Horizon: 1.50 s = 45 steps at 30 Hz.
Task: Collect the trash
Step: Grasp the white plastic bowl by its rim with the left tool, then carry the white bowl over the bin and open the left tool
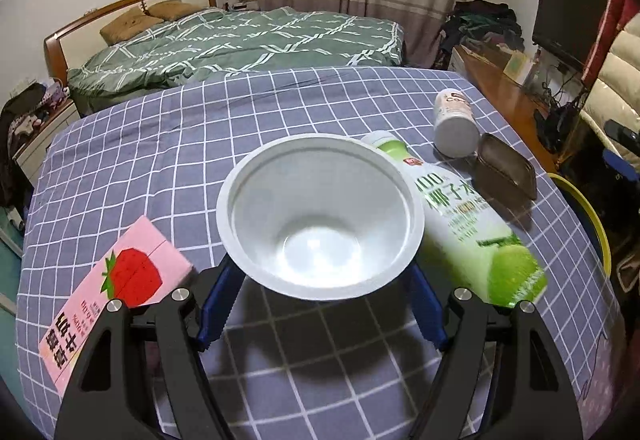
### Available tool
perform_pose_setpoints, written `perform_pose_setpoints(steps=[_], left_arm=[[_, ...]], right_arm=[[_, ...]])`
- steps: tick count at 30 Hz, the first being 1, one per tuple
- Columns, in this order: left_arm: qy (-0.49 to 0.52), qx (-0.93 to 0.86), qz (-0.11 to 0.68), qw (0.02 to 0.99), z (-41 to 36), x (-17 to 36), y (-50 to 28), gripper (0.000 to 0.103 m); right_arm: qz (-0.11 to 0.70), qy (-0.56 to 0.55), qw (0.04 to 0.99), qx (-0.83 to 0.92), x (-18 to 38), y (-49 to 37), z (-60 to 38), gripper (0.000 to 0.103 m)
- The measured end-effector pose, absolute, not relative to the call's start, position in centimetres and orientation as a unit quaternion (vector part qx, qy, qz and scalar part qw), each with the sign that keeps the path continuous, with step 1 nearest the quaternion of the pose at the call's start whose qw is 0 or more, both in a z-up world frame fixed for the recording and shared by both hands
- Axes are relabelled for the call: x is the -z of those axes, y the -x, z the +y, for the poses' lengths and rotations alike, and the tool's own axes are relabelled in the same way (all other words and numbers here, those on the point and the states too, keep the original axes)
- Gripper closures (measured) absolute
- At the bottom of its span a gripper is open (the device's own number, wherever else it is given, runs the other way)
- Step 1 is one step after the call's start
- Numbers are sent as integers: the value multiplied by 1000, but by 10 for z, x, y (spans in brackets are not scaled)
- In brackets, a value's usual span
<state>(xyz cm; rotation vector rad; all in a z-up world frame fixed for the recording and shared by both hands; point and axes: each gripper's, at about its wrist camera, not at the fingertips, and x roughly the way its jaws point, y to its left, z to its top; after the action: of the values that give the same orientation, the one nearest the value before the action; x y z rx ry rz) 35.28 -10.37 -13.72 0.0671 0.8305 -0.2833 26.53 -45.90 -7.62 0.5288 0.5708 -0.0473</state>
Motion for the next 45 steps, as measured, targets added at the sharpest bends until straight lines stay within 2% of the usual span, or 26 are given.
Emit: perform_pose_setpoints(steps=[3, 7, 20, 31, 38, 45], left_arm=[[-28, 135, 403, 905, -104, 138, -360, 28], [-24, 133, 401, 906, -106, 137, -368, 22], [-11, 124, 382, 916, -103, 131, -373, 23], [-2, 147, 342, 928, -110, 75, -329, 23], [-17, 200, 320, 926, -147, 36, -294, 24], [-40, 276, 319, 906, -232, 28, -276, 23]], right_arm=[[279, -255, 926, 22, 76, -265, -457, 38], [281, -253, 926, 21, 77, -266, -456, 35], [286, -243, 927, 17, 78, -268, -450, 35], [266, -236, 934, 22, 65, -252, -454, 35], [236, -194, 951, 47, 47, -193, -468, 35], [222, -186, 953, 90, 42, -129, -508, 35]])
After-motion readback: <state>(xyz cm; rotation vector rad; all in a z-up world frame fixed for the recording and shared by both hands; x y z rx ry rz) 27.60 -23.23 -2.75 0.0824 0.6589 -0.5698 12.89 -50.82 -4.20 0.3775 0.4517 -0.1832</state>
